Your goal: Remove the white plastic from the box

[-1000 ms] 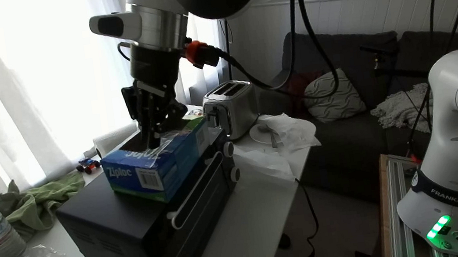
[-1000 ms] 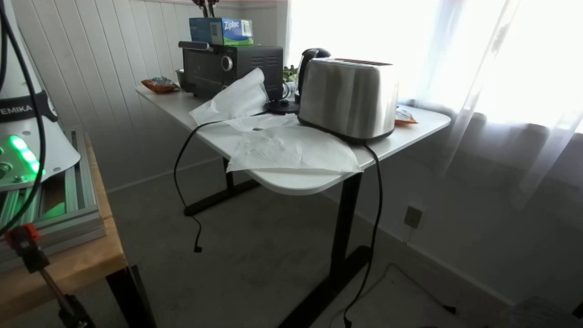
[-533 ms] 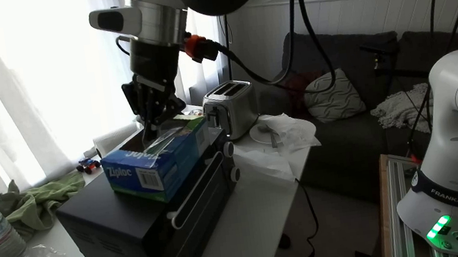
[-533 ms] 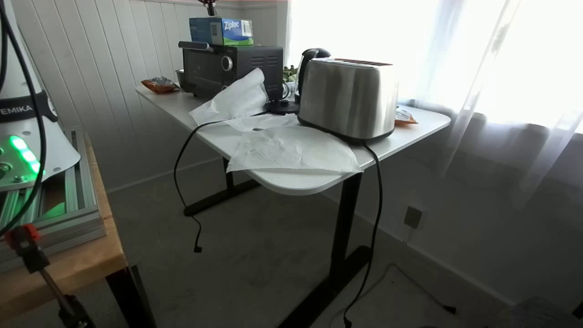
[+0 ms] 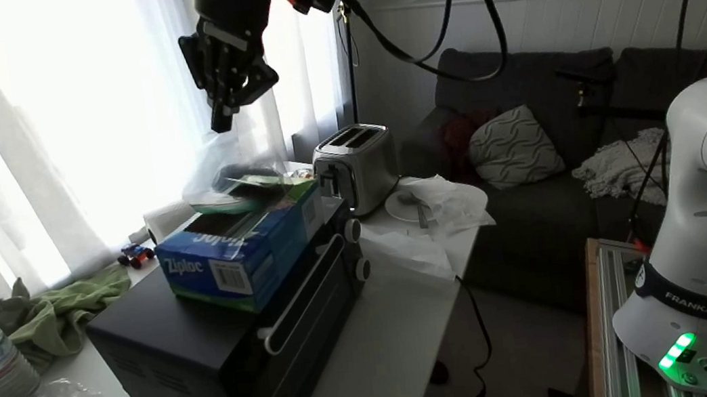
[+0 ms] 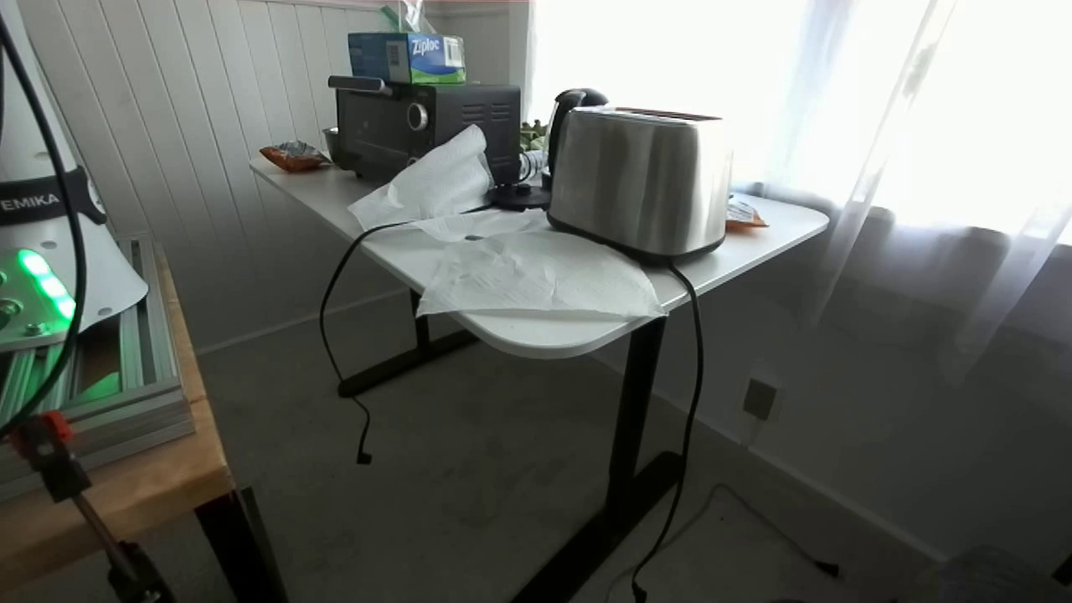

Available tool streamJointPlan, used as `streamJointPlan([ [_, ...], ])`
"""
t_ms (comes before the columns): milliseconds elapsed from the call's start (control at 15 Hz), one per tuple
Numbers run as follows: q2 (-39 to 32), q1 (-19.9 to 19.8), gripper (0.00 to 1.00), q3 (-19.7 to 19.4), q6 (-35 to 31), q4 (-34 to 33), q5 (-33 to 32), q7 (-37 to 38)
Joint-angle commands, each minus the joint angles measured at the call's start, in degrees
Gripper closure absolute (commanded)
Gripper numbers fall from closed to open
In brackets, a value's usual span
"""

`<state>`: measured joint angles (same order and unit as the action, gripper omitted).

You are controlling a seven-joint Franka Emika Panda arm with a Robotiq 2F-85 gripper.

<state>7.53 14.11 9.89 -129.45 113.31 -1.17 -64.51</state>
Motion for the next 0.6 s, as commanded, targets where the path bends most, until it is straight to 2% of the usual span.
streamJointPlan([
  [0, 0.97, -1.13, 1.00, -0.43, 4.14, -5.06, -2.85, -1.17],
  [533, 0.72, -2.29, 1.00, -0.87, 7.30, -11.03, -5.43, -0.20],
])
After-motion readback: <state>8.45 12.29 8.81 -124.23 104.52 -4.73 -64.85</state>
